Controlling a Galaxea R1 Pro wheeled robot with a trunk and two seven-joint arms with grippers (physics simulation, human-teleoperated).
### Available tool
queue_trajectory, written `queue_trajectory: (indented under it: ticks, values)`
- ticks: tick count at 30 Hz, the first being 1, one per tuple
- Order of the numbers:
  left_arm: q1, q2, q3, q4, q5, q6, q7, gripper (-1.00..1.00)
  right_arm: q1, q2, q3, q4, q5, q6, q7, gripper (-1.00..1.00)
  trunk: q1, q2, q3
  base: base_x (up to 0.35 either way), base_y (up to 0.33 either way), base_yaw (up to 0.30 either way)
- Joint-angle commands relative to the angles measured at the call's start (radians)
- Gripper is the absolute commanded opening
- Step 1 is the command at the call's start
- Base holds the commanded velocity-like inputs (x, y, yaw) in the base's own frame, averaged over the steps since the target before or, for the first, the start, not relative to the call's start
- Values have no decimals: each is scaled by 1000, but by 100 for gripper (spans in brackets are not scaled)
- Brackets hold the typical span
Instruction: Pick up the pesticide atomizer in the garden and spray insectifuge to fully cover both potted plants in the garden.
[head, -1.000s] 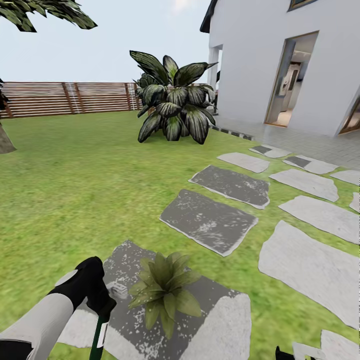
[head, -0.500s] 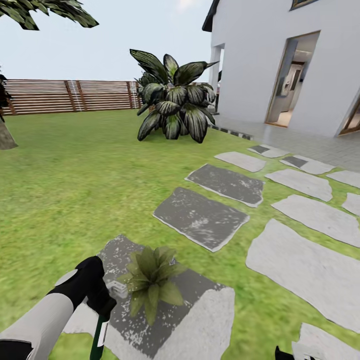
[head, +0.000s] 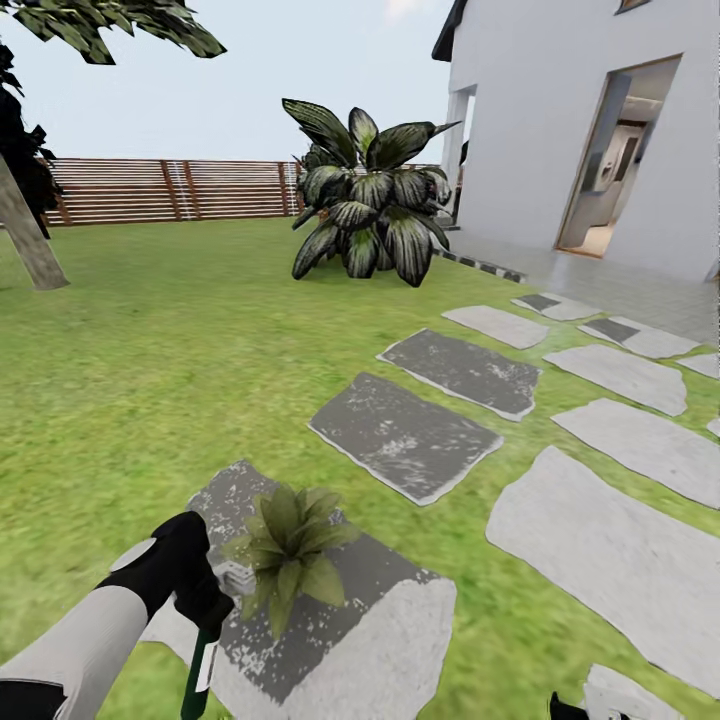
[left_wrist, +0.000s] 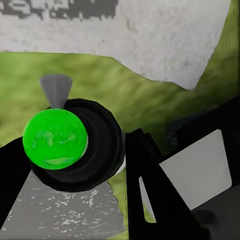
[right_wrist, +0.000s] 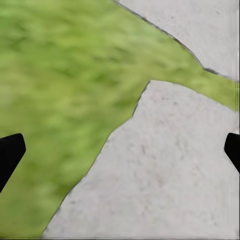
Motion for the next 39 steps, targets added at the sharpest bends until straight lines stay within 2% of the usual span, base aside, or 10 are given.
queue_trajectory:
  ticks: [1,12,17,22,25,28,39]
  values:
    - [0,2,-3,-2,-7,8,-11,-100,-1,0,-7,2,11,-5,-4,100,-1,0,-1,-211,-216,7]
    - [0,12,-3,2,-9,10,-2,-100,-1,0,-7,2,11,-5,-4,100,-1,0,-1,-161,-185,229]
    - [0,11,-3,9,-5,10,71,-100,-1,0,-7,2,11,-5,-4,100,-1,0,-1,-5,-18,271]
    - [-2,2,2,3,4,13,84,-100,-1,-3,-7,1,11,-6,-2,100,-1,0,-1,16,-25,50]
    - [-2,-3,31,0,5,14,85,-100,0,-8,-8,1,13,-6,-2,100,-1,0,-1,113,-192,5]
    - [-2,-3,39,1,5,14,85,-100,0,-9,-9,1,13,-6,-2,100,-1,0,-1,134,-232,1]
    - [-2,0,46,-1,5,14,85,-100,1,-2,-7,1,14,-7,-5,100,-1,0,-1,44,-264,58]
